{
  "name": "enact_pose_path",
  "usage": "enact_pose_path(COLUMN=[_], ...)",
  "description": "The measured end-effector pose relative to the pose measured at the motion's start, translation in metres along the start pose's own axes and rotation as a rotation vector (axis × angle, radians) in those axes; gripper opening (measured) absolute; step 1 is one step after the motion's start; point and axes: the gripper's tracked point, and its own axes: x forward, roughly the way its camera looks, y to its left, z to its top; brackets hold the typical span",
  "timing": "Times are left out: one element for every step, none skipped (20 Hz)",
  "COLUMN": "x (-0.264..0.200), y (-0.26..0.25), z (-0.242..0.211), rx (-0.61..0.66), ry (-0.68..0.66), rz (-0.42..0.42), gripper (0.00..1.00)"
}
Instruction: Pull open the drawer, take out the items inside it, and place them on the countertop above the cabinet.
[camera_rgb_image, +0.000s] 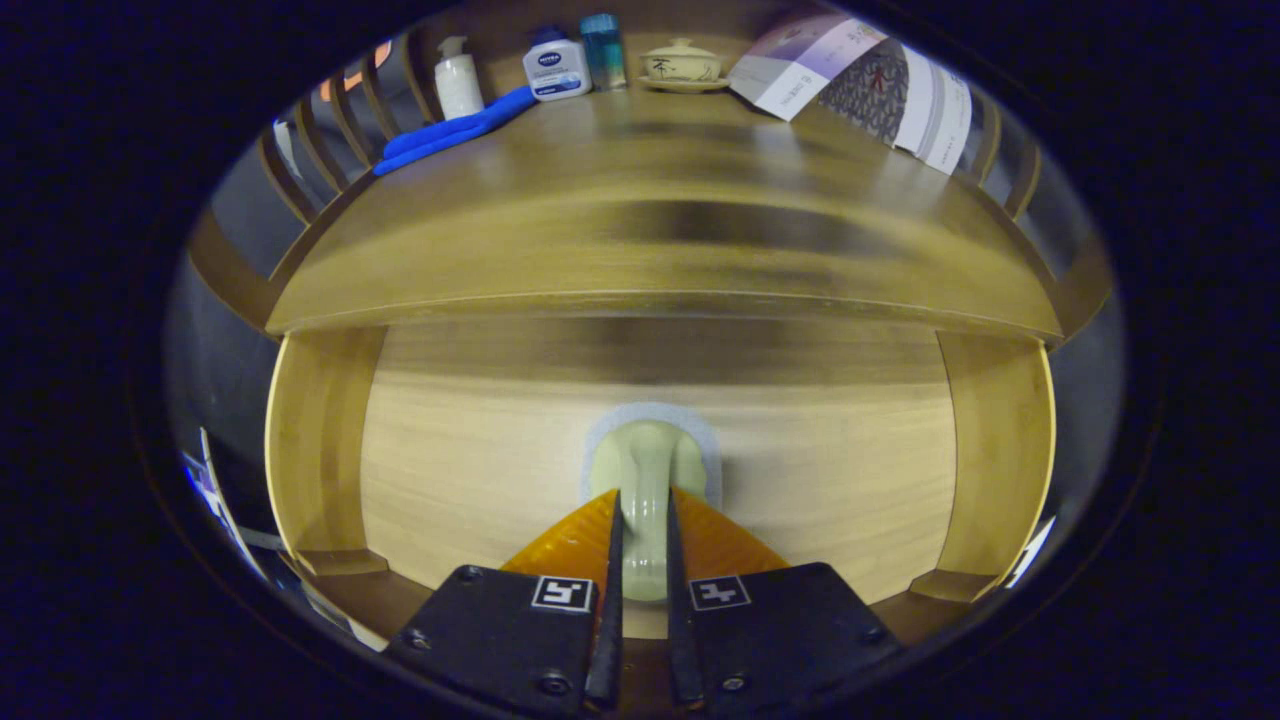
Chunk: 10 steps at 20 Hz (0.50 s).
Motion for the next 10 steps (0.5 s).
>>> enact_pose_path(x=[-0.005,-0.010,-0.016,-0.023,-0.031,-0.040,-0.049,-0.057,-0.067,-0.076], y=[-0.001,-0.001,-0.001,-0.001,-0.001,0.000,-0.001,-0.002,-0.003,-0.005], z=[0.000,0.000,0.000,-0.001,-0.001,0.000,0.001,0.003,0.006,0.009], rx=[-0.007,-0.016,-0.018,-0.019,-0.021,-0.023,-0.028,-0.032,-0.038,-0.041], ry=[-0.008,-0.016,-0.025,-0.034,-0.041,-0.054,-0.064,-0.075,-0.087,-0.103], rz=[-0.002,0.002,0.003,0.011,0.017,0.031,0.036,0.036,0.038,0.034], gripper=[0.22,0.22,0.22,0.22,0.22,0.22,0.22,0.22,0.22,0.22])
